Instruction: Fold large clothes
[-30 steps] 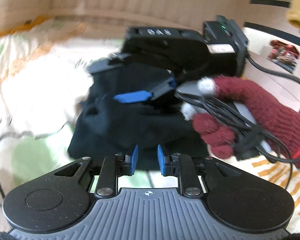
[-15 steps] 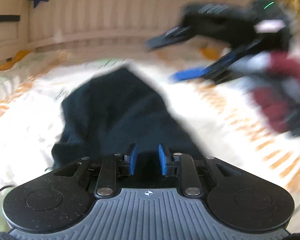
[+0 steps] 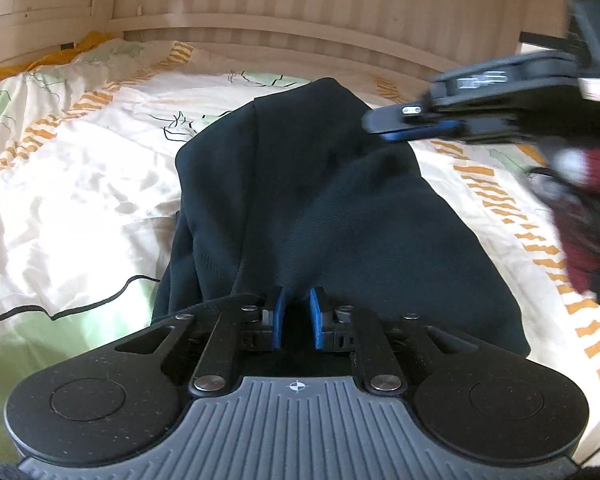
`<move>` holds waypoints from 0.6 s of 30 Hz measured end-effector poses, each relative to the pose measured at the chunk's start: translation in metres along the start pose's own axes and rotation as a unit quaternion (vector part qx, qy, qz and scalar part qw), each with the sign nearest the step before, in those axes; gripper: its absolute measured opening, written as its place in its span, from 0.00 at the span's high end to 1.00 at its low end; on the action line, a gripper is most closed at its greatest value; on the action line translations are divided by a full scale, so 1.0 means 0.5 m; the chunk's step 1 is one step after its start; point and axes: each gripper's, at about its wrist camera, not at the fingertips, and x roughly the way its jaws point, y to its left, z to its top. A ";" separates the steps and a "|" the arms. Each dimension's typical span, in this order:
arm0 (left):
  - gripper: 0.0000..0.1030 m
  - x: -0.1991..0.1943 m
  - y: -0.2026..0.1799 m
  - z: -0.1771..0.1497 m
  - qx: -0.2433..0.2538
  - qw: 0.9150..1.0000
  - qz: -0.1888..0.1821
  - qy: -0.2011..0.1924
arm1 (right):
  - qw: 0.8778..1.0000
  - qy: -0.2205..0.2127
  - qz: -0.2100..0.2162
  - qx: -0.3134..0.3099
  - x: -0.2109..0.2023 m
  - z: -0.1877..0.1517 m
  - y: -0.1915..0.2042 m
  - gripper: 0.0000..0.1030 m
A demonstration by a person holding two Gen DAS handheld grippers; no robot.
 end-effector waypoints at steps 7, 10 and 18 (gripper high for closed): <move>0.85 0.001 0.005 -0.002 -0.004 1.000 -0.004 -0.002 | 0.995 0.075 -0.067 -0.004 0.165 0.019 -0.032 0.83; 0.85 0.003 0.008 -0.003 -0.005 1.000 -0.005 -0.003 | 0.990 0.117 -0.082 0.014 0.214 0.007 -0.053 0.86; 0.85 -0.002 -0.005 -0.009 0.016 1.000 0.003 -0.010 | 0.989 0.119 -0.087 0.007 0.216 -0.016 -0.056 0.87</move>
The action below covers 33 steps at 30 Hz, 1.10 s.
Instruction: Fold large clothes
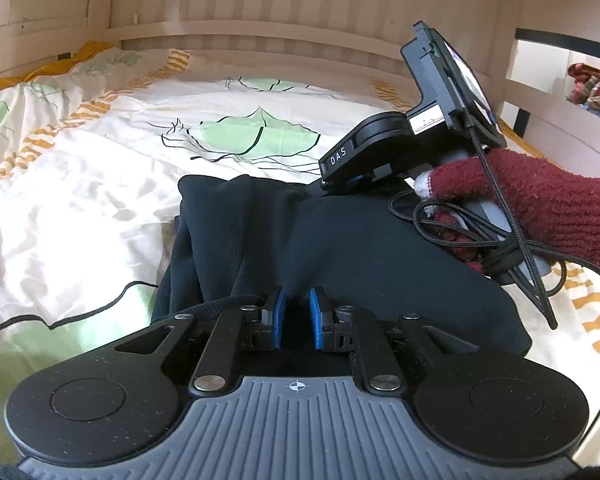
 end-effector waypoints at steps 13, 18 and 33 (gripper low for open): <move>0.22 -0.029 -0.002 0.035 -0.015 0.999 -0.019 -0.033 | 0.992 -0.115 0.038 -0.019 -0.101 -0.011 0.016 0.23; 0.09 -0.061 0.002 0.064 -0.018 0.998 0.002 -0.061 | 0.987 -0.159 0.012 0.026 -0.171 -0.017 0.006 0.06; 0.00 -0.110 -0.024 0.119 -0.004 0.997 0.034 -0.063 | 0.977 -0.180 -0.071 0.093 -0.308 -0.113 -0.001 0.00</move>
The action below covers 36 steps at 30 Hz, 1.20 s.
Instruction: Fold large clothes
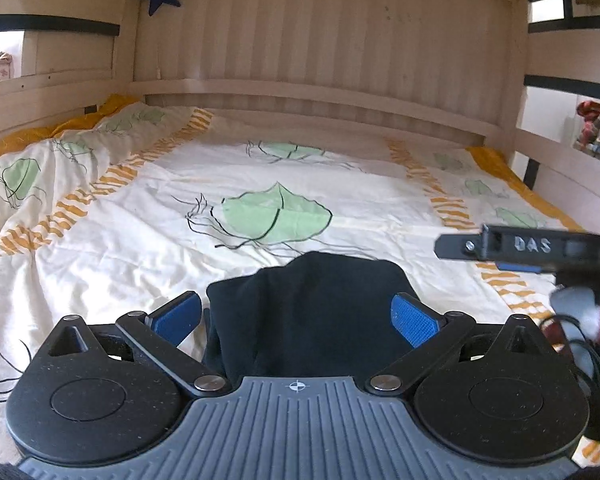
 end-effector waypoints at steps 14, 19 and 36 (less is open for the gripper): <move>0.00 -0.041 -0.040 -0.015 0.023 0.998 -0.004 0.066 | 0.999 0.012 -0.035 0.014 -0.119 -0.080 -0.001 0.00; 0.01 -0.058 -0.063 -0.032 0.055 0.996 0.014 0.072 | 0.999 0.029 -0.029 0.006 -0.145 -0.108 0.013 0.00; 0.01 -0.103 -0.063 -0.039 0.035 0.994 0.062 0.079 | 0.994 0.057 -0.092 -0.015 -0.208 -0.163 0.033 0.00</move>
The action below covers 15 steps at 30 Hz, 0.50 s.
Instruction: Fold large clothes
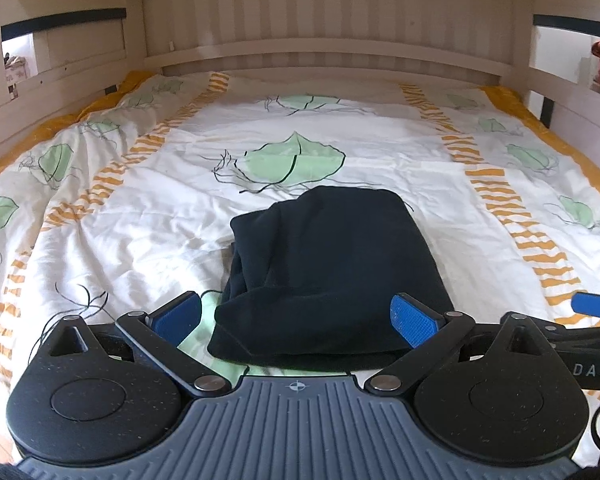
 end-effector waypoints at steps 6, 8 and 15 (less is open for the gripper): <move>0.01 0.004 0.001 -0.008 -0.004 1.000 -0.002 0.013 | 1.000 0.016 0.005 0.013 -0.011 -0.006 -0.002 0.00; 0.01 0.005 0.005 -0.010 -0.010 1.000 -0.003 0.017 | 1.000 0.020 0.013 0.019 -0.012 -0.007 -0.003 0.00; 0.01 0.009 0.015 -0.016 -0.026 0.999 -0.008 0.033 | 0.999 0.024 0.023 0.028 -0.022 -0.007 -0.001 0.00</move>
